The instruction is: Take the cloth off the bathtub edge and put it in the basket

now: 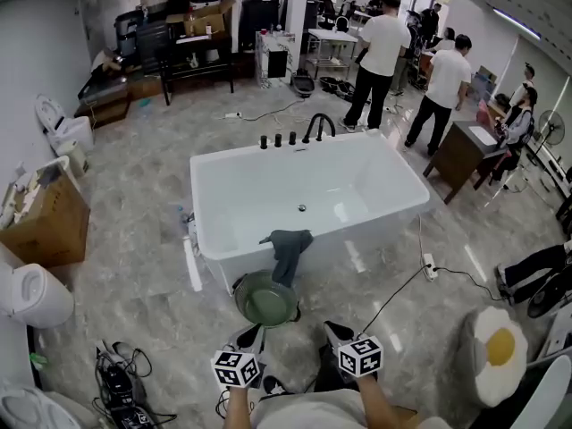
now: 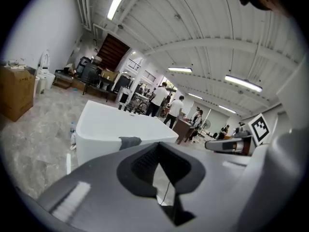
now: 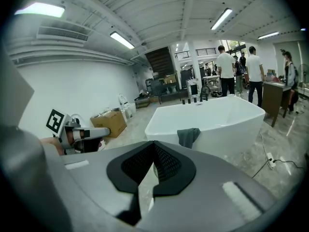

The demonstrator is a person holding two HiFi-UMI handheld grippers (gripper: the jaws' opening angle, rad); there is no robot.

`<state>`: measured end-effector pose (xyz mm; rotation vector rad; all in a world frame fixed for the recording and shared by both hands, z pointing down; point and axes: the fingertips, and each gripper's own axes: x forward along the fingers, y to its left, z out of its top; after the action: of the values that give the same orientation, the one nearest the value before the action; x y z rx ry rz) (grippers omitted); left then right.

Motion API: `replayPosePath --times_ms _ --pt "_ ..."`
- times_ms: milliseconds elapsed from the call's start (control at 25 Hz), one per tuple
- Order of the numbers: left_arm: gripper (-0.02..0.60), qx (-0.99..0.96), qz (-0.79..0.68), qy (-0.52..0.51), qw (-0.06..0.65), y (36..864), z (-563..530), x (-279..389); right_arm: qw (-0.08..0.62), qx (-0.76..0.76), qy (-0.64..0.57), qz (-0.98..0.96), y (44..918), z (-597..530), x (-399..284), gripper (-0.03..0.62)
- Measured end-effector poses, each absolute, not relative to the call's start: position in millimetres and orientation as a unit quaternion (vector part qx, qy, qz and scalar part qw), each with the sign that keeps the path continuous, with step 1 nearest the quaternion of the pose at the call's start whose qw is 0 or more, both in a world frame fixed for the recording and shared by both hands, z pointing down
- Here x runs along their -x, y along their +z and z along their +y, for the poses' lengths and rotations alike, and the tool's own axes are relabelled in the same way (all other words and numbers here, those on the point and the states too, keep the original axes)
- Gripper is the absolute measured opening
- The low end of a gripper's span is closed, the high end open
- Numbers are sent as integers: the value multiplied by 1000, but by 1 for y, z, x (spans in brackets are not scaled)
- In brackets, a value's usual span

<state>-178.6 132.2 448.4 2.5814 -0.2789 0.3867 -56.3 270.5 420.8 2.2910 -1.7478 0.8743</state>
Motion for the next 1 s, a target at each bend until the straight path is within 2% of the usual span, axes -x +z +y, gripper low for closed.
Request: replayPosePath --times_ms 240,560,880,1000 --pt "58 -946 -129 155 253 455 115 166 52 -743 294 -599 427 254 33 -3" --pt "58 -934 -191 182 241 478 67 94 50 -703 288 -649 447 190 -69 -3" --pt "58 -918 -242 221 222 494 14 -2 96 -666 285 -683 464 108 -212 -3" --pt "58 -909 -271 229 216 511 1 -23 79 -689 275 -666 482 86 -272 -3"
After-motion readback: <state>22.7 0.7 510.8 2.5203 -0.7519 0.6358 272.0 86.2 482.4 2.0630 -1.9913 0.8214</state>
